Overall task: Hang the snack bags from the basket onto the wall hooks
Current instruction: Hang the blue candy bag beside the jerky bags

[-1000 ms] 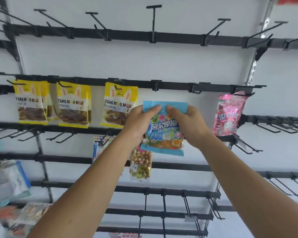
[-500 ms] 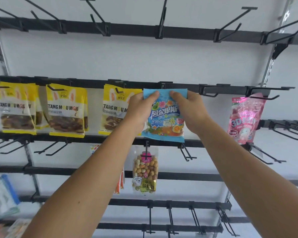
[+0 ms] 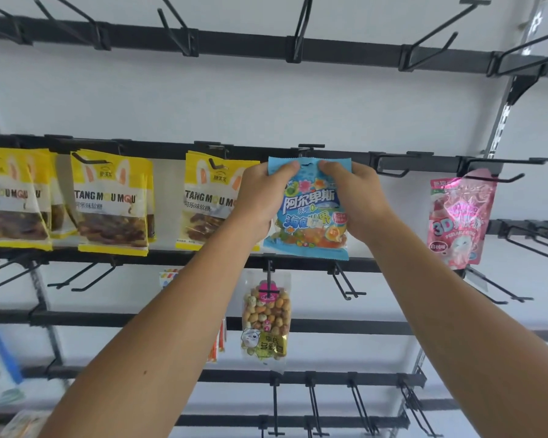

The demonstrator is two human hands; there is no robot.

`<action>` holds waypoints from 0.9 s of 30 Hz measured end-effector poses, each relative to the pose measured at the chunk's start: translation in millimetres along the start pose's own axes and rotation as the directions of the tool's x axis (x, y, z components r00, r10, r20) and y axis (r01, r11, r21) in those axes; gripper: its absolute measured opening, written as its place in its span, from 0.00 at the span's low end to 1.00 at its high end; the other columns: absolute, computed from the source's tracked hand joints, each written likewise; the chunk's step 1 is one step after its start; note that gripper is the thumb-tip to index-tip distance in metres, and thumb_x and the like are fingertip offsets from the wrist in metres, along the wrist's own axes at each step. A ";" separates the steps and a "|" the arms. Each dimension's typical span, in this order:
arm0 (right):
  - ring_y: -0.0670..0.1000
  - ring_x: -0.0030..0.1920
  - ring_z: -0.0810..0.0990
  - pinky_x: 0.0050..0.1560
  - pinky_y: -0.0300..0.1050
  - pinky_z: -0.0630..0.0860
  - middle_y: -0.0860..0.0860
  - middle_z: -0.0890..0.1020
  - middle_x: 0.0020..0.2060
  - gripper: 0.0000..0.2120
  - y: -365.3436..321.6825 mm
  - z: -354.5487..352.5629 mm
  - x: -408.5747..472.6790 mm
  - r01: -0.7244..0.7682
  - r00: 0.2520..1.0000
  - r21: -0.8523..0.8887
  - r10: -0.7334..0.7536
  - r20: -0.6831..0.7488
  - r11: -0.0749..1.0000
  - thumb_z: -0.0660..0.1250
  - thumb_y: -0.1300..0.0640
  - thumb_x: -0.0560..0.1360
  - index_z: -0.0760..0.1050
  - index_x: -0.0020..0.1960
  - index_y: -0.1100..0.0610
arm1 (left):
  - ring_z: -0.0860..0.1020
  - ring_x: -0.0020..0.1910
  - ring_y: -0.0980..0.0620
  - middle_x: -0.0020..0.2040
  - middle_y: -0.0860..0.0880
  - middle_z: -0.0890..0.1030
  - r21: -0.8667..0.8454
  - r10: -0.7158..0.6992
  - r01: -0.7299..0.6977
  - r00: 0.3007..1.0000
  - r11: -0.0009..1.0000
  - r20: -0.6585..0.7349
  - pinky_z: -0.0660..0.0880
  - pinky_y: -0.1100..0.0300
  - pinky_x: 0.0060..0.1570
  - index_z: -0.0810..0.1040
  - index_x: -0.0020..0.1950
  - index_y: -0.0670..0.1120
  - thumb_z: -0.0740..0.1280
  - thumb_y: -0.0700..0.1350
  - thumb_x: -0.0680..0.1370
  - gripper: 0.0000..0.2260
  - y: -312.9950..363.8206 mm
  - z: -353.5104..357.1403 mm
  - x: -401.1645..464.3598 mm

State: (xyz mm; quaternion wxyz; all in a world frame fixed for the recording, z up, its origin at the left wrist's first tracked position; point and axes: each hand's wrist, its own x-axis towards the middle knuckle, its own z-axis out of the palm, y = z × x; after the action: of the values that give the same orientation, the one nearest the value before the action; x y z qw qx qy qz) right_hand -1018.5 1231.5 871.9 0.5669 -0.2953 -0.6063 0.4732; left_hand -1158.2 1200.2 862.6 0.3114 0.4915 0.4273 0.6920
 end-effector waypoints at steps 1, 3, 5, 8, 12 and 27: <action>0.61 0.41 0.86 0.48 0.61 0.83 0.59 0.86 0.40 0.08 0.5 -0.4 0.6 -0.002 1.000 -0.004 0.002 0.003 1.000 0.68 0.57 0.78 0.78 0.48 0.63 | 0.86 0.43 0.44 0.41 0.46 0.86 0.002 -0.003 0.003 1.000 1.000 -0.002 0.82 0.40 0.50 0.82 0.44 0.46 0.69 0.46 0.80 0.06 -0.4 0.2 0.5; 0.61 0.42 0.86 0.48 0.61 0.83 0.59 0.86 0.41 0.08 0.9 0.2 1.1 0.011 1.000 -0.020 -0.011 0.011 1.000 0.68 0.57 0.78 0.79 0.48 0.62 | 0.86 0.43 0.44 0.42 0.46 0.86 0.011 -0.004 0.004 1.000 1.000 -0.004 0.82 0.40 0.51 0.82 0.45 0.46 0.69 0.46 0.80 0.06 -0.8 0.3 1.3; 0.61 0.43 0.86 0.49 0.61 0.83 0.59 0.86 0.42 0.08 2.1 0.8 1.4 0.029 0.999 -0.047 -0.028 0.015 0.998 0.68 0.56 0.79 0.79 0.48 0.62 | 0.86 0.43 0.44 0.42 0.46 0.86 0.019 -0.005 0.005 1.000 1.000 -0.002 0.82 0.40 0.51 0.82 0.45 0.46 0.69 0.46 0.80 0.06 -2.3 -0.5 2.0; 0.60 0.43 0.87 0.49 0.60 0.83 0.58 0.86 0.42 0.08 3.4 0.9 1.0 0.037 0.999 -0.074 -0.036 0.015 0.997 0.68 0.56 0.79 0.80 0.48 0.61 | 0.86 0.42 0.44 0.40 0.47 0.86 0.018 -0.006 0.006 1.000 1.000 0.001 0.82 0.40 0.50 0.82 0.43 0.46 0.69 0.46 0.80 0.07 -3.6 -0.8 0.6; 0.59 0.42 0.87 0.47 0.58 0.84 0.58 0.86 0.41 0.07 0.7 3.8 0.3 0.062 0.998 -0.065 -0.061 0.009 0.996 0.68 0.56 0.79 0.80 0.47 0.60 | 0.86 0.43 0.43 0.41 0.46 0.86 0.002 0.016 -0.016 0.999 1.000 -0.034 0.82 0.39 0.49 0.83 0.42 0.47 0.69 0.46 0.80 0.07 -2.9 -0.5 0.2; 0.61 0.42 0.86 0.48 0.60 0.83 0.58 0.86 0.40 0.08 7.8 3.4 13.0 -0.012 1.000 -0.083 0.013 0.013 0.996 0.68 0.56 0.79 0.78 0.48 0.61 | 0.86 0.42 0.43 0.40 0.45 0.86 0.048 -0.045 0.045 0.999 0.998 -0.004 0.83 0.41 0.49 0.82 0.41 0.47 0.69 0.46 0.80 0.08 -5.5 -2.5 7.5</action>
State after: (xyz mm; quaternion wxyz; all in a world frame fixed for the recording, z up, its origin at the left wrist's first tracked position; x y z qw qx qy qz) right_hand -1025.5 1245.2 870.4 0.5471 -0.3193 -0.6273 0.4530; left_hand -1162.9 1208.3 860.4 0.3144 0.4881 0.4555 0.6749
